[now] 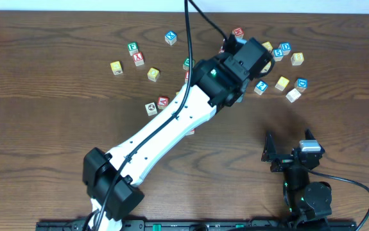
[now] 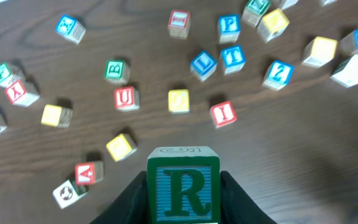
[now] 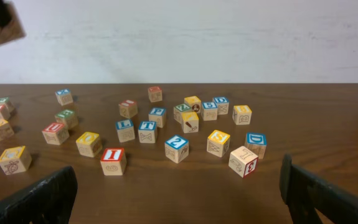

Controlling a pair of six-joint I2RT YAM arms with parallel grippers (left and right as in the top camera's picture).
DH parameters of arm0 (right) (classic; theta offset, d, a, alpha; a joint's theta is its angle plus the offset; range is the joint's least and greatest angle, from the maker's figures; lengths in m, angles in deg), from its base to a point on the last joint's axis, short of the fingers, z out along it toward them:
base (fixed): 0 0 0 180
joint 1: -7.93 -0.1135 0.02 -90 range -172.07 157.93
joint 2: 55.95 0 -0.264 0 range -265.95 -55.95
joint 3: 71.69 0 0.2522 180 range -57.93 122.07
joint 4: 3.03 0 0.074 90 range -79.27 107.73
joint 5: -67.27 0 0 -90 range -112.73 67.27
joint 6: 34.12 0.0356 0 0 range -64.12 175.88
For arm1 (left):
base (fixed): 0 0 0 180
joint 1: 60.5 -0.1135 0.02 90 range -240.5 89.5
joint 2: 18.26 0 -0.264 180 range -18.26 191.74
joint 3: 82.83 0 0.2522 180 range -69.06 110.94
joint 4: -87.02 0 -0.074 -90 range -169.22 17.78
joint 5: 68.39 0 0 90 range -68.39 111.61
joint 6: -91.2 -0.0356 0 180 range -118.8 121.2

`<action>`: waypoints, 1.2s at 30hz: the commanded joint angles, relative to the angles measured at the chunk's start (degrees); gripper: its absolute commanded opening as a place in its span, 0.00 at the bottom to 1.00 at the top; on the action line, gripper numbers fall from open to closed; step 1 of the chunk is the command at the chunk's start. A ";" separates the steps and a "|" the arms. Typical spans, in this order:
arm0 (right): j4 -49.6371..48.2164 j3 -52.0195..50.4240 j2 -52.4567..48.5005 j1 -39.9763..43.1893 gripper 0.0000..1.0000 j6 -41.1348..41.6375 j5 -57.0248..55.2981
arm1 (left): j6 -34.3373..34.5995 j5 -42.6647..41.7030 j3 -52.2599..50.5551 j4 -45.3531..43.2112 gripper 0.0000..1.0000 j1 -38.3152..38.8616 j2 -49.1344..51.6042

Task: Spell out NEURIPS
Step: 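Lift the green R block and carry it toward the U block, then lower the green R block to the right of the U block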

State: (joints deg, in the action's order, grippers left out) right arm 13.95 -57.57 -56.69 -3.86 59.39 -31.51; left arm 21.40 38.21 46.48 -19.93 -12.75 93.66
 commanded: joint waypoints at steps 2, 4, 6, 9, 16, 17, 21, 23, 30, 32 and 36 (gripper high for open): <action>0.22 -0.04 0.09 0.39 0.99 0.72 -0.26 | 2.80 2.34 -9.40 -3.61 0.08 -0.70 -5.14; 0.24 -0.04 0.09 0.39 0.99 0.70 -0.26 | 3.63 2.29 -14.53 -6.51 0.08 -0.68 -7.85; 0.22 -0.04 0.09 0.39 0.99 0.72 -0.26 | 5.16 1.70 -20.65 -10.40 0.08 -0.68 -11.26; 0.22 -0.04 0.09 0.39 0.99 0.70 -0.26 | 6.91 -1.01 -29.73 -17.27 0.08 -0.68 -16.35; 0.24 -0.04 0.09 0.39 0.99 0.72 -0.26 | 11.47 -8.70 -45.38 -33.38 0.08 -0.68 -21.92; 0.24 -0.04 0.09 0.39 0.99 0.70 -0.26 | 12.41 -8.70 -46.86 -34.88 0.08 -0.68 -21.90; 0.24 -0.04 0.09 0.39 0.99 0.72 -0.26 | 13.79 -9.46 -51.56 -40.13 0.07 -0.68 -21.90; 0.24 -0.04 0.09 0.39 0.99 0.72 -0.26 | 13.90 -9.73 -53.90 -42.80 0.08 -0.68 -21.88; 0.24 -0.04 0.09 0.39 0.99 0.70 -0.26 | 14.67 -9.84 -59.87 -49.70 0.08 -0.68 -20.22; 0.24 -0.04 0.09 0.39 0.99 0.72 -0.26 | 14.95 -9.84 -60.72 -50.93 0.08 -0.66 -18.95; 0.24 -0.04 0.09 0.39 0.99 0.72 -0.26 | 15.91 -9.99 -60.81 -52.65 0.07 -0.66 -15.32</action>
State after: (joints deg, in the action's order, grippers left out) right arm 13.95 -57.57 -56.69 -3.86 59.39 -31.48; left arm 36.13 28.64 -13.38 -71.45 -13.23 75.48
